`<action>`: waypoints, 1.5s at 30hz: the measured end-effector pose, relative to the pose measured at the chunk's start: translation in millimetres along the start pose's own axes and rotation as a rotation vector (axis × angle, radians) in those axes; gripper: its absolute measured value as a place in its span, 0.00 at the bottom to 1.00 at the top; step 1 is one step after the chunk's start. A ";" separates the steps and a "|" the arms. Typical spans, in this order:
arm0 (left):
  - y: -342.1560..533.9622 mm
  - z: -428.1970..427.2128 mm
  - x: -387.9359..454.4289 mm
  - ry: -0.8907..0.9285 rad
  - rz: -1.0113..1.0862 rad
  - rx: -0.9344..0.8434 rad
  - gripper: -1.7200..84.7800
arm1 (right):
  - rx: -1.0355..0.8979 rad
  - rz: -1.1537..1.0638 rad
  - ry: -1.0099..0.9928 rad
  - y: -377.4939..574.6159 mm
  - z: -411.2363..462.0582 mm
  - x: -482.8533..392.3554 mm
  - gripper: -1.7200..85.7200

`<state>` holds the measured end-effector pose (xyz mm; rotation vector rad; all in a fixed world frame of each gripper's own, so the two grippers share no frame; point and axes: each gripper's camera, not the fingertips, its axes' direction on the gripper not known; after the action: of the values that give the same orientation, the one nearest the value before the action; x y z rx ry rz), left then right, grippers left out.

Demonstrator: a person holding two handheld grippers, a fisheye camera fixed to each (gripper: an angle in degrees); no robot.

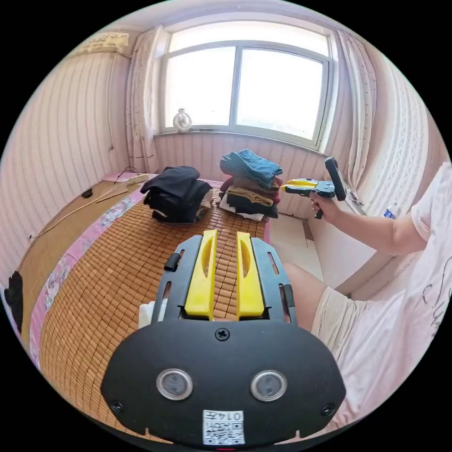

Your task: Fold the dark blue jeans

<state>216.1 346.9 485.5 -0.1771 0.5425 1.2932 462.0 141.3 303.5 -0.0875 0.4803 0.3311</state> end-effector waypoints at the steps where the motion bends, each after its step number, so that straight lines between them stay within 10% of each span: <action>1: -14.0 15.3 5.2 0.019 0.037 -0.017 0.12 | 0.009 0.003 0.001 1.3 4.2 5.4 0.15; 8: -138.2 213.6 93.3 0.054 0.310 -0.144 0.16 | -0.002 0.147 -0.031 7.3 71.2 61.1 0.16; 22: -247.1 363.4 99.9 0.068 -0.011 -0.241 0.10 | 0.255 0.208 -0.490 36.2 55.8 197.4 0.04; 34: -154.6 69.6 -22.6 0.098 -0.347 0.193 0.01 | 0.542 0.165 -1.303 -20.7 -22.5 180.3 0.03; 45: 153.0 -305.3 -54.2 -0.538 -0.727 0.405 0.01 | 0.113 0.200 -2.005 -32.1 -40.7 -92.3 0.03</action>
<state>-23.7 214.9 274.3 0.2898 0.2231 0.4667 377.8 77.6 310.8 0.4003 -1.4874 0.4285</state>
